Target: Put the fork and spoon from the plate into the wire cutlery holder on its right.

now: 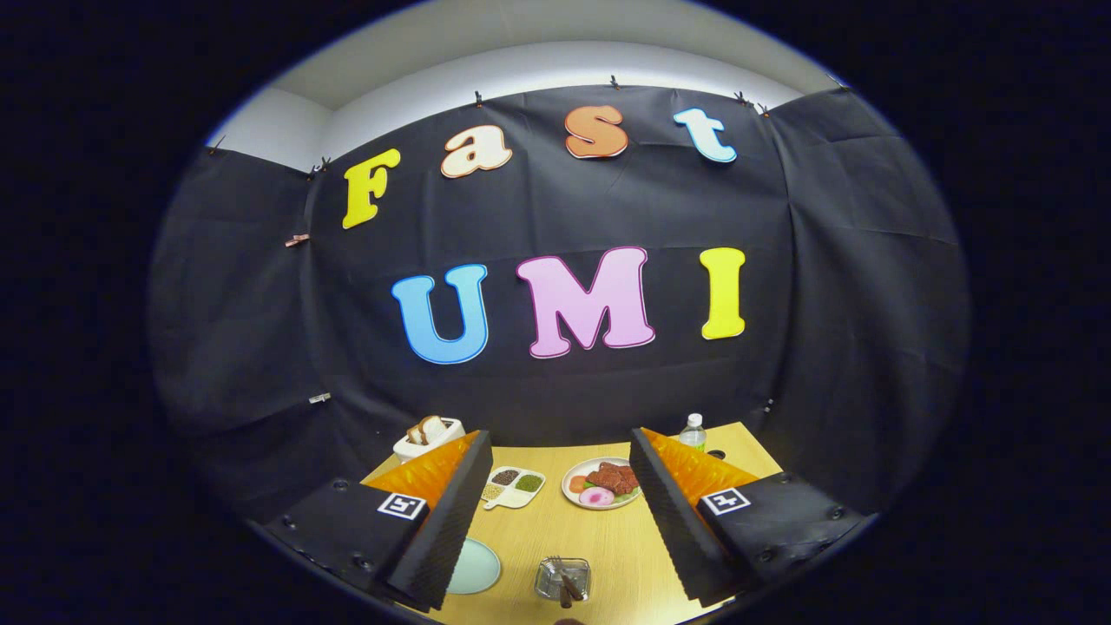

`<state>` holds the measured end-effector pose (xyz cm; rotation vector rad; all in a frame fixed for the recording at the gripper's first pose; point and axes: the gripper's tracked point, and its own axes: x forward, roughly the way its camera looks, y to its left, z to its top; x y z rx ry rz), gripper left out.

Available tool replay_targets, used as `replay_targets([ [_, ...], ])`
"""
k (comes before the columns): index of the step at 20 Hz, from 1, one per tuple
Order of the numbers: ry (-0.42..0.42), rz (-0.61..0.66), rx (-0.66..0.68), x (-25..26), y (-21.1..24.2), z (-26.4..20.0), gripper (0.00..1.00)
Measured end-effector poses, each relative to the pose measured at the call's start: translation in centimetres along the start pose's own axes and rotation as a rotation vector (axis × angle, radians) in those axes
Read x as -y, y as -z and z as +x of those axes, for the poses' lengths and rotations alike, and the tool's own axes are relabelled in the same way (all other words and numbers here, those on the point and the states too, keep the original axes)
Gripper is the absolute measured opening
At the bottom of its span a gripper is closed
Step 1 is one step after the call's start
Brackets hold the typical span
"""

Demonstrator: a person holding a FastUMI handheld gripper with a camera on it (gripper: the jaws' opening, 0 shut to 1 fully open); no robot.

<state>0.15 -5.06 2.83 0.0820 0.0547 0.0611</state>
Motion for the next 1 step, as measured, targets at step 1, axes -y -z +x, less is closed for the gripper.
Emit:
replay_targets([
  [1, 0.006, 0.002, 0.0, 0.22, 0.11, 0.05, 0.99],
])
